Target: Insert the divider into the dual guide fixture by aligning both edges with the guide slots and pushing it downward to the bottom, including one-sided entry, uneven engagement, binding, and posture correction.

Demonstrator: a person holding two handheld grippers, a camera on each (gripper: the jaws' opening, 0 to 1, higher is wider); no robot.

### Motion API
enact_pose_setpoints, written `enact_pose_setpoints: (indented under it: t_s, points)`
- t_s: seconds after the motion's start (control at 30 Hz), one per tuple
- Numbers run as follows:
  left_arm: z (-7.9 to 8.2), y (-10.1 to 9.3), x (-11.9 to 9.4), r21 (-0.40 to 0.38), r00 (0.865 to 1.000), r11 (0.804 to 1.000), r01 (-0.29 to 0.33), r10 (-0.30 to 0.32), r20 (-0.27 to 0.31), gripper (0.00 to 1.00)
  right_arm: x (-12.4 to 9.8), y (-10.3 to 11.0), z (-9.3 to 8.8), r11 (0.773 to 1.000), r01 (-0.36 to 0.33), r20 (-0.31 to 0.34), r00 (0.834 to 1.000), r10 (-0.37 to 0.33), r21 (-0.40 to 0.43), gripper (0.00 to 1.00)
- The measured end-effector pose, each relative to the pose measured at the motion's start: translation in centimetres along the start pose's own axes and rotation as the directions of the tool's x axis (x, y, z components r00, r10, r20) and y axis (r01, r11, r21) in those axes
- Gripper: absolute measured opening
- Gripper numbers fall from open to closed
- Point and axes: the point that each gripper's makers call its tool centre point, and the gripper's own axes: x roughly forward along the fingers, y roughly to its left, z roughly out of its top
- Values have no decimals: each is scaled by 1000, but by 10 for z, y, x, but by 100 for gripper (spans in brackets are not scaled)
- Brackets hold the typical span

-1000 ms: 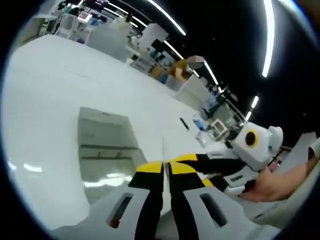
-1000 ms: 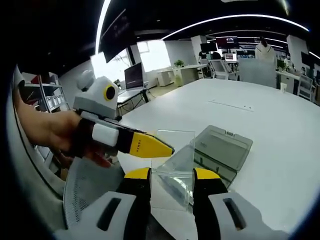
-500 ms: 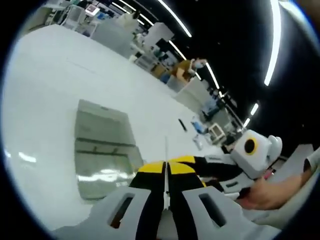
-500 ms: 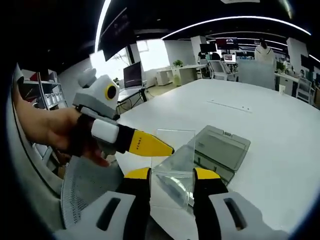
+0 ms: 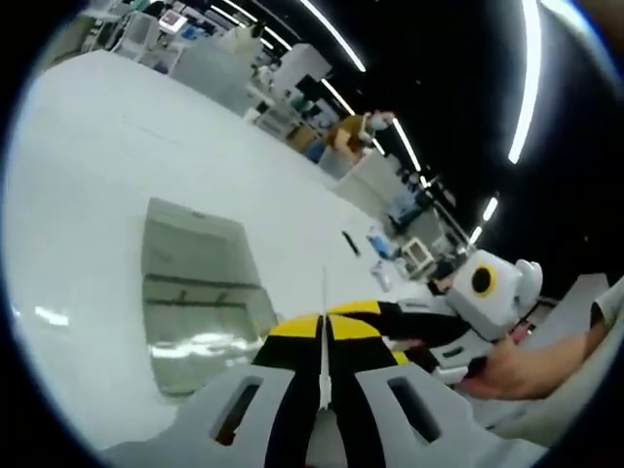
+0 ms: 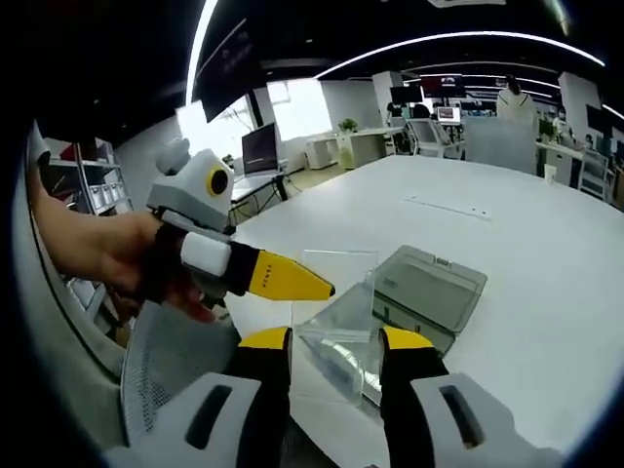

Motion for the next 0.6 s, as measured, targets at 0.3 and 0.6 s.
enact_pose_setpoints:
  t_s: [0.3, 0.6]
  points:
    - [-2, -2, -2, 58, 999, 998, 36, -34, -33, 0, -6, -5, 1, 1000, -27, 5, 1000, 27, 11, 33]
    - [0, -10, -5, 123, 993, 987, 103, -95, -71, 0, -11, -10, -3, 997, -77, -3, 997, 77, 22, 35]
